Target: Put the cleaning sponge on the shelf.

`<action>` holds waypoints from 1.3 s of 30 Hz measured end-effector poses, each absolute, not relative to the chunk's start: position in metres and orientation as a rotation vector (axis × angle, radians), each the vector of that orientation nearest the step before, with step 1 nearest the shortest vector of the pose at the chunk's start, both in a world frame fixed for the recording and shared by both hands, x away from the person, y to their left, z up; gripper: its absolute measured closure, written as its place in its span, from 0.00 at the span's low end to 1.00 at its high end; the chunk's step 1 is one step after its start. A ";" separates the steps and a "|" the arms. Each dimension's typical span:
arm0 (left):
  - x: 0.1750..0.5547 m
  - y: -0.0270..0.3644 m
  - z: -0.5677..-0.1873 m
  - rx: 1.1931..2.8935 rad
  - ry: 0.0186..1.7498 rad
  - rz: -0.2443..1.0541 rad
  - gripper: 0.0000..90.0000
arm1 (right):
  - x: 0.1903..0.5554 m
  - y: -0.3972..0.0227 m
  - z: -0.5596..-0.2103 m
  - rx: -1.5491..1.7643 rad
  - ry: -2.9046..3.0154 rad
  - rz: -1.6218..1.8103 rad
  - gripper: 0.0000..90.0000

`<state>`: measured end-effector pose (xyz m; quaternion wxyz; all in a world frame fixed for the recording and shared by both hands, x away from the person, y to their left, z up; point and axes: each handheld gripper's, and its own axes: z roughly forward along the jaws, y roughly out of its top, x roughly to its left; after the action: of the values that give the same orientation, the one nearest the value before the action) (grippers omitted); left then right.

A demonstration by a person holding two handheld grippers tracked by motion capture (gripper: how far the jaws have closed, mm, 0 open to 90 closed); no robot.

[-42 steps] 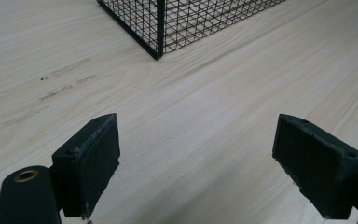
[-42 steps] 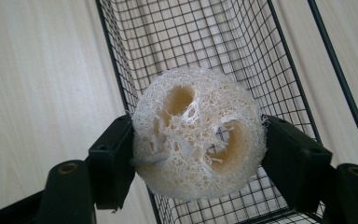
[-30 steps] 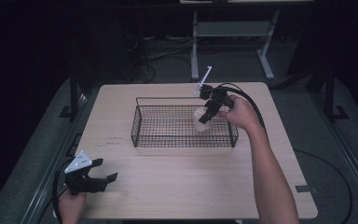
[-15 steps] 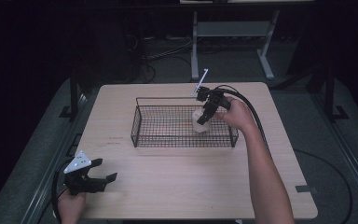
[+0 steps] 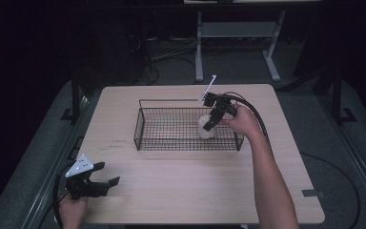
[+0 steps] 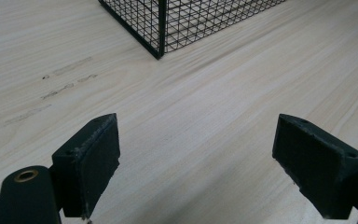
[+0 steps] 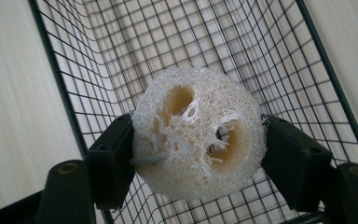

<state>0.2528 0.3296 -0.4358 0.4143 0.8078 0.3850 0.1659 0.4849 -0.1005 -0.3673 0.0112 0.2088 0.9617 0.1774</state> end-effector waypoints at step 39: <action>0.252 0.330 -0.436 2.021 0.981 0.417 0.15 | 0.488 -0.101 -0.392 0.696 3.007 0.530 0.29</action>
<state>0.2523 0.3303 -0.4355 0.4154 0.8046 0.3906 0.1659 0.4880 -0.1008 -0.3918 0.0048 0.2221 0.9602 0.1693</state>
